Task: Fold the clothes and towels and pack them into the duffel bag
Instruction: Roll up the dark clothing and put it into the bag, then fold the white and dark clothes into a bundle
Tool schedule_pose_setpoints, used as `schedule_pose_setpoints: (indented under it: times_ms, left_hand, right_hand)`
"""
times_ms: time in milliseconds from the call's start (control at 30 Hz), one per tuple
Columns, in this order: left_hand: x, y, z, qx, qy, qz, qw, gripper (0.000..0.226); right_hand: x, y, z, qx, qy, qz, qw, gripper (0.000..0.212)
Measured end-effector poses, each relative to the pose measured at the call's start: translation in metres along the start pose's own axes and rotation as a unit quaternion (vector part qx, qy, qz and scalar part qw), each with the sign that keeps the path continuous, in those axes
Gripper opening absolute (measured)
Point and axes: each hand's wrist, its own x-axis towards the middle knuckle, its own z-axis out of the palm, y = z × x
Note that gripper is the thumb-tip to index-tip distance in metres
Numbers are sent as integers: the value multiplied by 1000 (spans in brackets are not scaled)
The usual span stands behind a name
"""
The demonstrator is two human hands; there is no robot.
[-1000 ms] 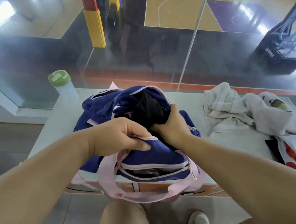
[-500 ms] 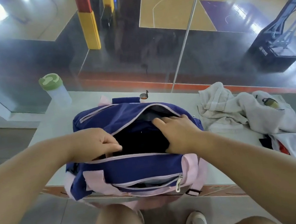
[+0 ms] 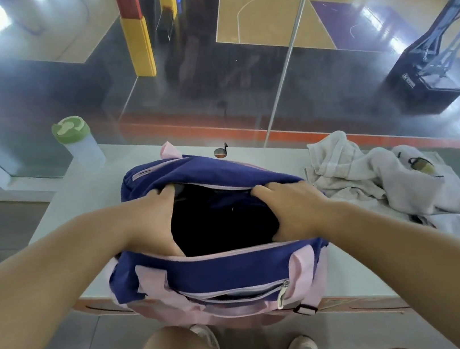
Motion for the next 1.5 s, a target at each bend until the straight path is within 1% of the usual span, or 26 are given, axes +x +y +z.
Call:
schedule_pose_setpoints:
  times_ms: [33,67,133,200,267,333,400,433,500,533,600,667,733,933,1067,1167,1300,1400,1500]
  left_hand:
    - [3,2,3,6,3,2,1000,128]
    - [6,4,5,12,6,3,1000,129]
    - [12,5,10,19,11,1,1000,132]
    - [16,3,14,14,19,5,1000,132]
    - [18,-1,19,0,24,17,1000,130]
    - [17,-5,26,-11,34,37,999,124]
    - [16,-7,32,-21,60,60,996,116]
    - [14,-8,34,-30,74,66,995,111]
    - [11,-7,38,-43,101,61,992,95]
    - [9,-5,40,-37,113,58,991,83]
    - [3,0,44,-5,132,63,989,60]
    - [-4,8,45,17,142,74,987,46]
    - [-11,20,46,19,145,83,986,39]
    - [-20,80,46,-27,159,120,980,31]
    - [-17,138,48,-40,154,167,973,28]
    - [-5,186,55,-36,133,208,968,30]
    - [21,248,73,-36,68,251,965,32]
    - [41,293,92,-37,30,269,962,31]
    - [64,332,114,-31,-8,281,959,30]
  right_hand:
    - [0,-3,6,20,2,22,1000,64]
    - [0,-6,12,19,0,25,1000,65]
    - [1,-12,31,-41,-7,-8,999,65]
    - [-1,-16,43,-84,-14,-30,996,69]
    - [-5,-15,48,-66,-12,-24,997,74]
    - [-13,-12,49,-39,7,-28,999,77]
    - [-19,-10,46,-36,40,-47,997,70]
    - [-22,-9,45,-34,61,-58,996,63]
    - [-30,-9,44,-24,89,-62,994,48]
    - [-34,-10,41,-17,90,-57,994,43]
    - [-43,-12,33,16,69,-38,997,36]
    - [-54,-12,25,57,46,1,997,38]
    - [-67,-8,17,80,30,31,996,38]
    - [-125,19,6,78,-45,137,986,36]
    - [-180,45,6,109,-70,217,968,45]
    - [-222,70,17,139,-73,281,947,49]
    - [-276,106,47,162,-72,385,906,47]
    - [-312,134,69,170,-46,459,871,39]
    - [-340,164,88,175,0,528,831,41]
